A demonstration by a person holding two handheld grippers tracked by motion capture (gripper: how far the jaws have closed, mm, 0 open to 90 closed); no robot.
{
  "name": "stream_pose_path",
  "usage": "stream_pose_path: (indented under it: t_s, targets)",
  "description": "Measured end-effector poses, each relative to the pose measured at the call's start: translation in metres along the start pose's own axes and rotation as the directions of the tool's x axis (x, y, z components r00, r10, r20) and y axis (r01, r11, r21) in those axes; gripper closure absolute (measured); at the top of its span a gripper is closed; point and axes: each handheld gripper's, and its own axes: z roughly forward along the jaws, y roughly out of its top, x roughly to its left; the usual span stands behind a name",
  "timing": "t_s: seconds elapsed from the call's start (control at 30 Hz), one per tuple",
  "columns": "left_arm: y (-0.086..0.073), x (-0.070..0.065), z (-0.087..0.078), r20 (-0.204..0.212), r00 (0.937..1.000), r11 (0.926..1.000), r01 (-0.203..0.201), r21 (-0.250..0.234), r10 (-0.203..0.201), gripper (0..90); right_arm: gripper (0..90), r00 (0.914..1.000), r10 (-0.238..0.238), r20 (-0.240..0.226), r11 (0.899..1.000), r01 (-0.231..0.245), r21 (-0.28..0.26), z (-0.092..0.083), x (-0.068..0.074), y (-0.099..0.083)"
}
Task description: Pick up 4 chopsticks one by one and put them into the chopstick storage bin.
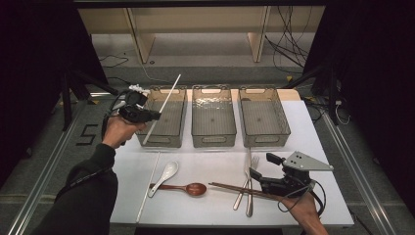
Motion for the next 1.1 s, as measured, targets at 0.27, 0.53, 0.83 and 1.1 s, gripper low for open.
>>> stream_pose_path:
  t_s: [0.27, 0.53, 0.83, 1.1]
  targets:
    - [0.016, 0.019, 0.011, -0.05, 0.9986, 0.9999, 0.016, -0.006, -0.016, 84.3, 23.4, 1.0, -0.001, -0.002, 1.0, 0.001, -0.001, 0.0, 0.0, 0.0]
    - [0.019, 0.037, 0.022, -0.068, 0.9958, 0.998, 0.059, -0.02, -0.061, 84.3, 23.4, 1.0, 0.006, -0.002, 1.0, -0.006, -0.002, 0.0, -0.002, 0.0]
    - [0.015, 0.044, 0.035, -0.089, 0.9936, 0.9975, 0.07, -0.012, -0.07, 84.2, 23.4, 1.0, 0.005, -0.005, 1.0, -0.005, -0.002, 0.0, -0.001, 0.0]
    - [0.009, 0.048, 0.045, -0.106, 0.9915, 0.9971, 0.076, -0.004, -0.076, 84.2, 23.4, 1.0, 0.002, -0.006, 1.0, -0.002, -0.004, 0.0, -0.001, 0.0]
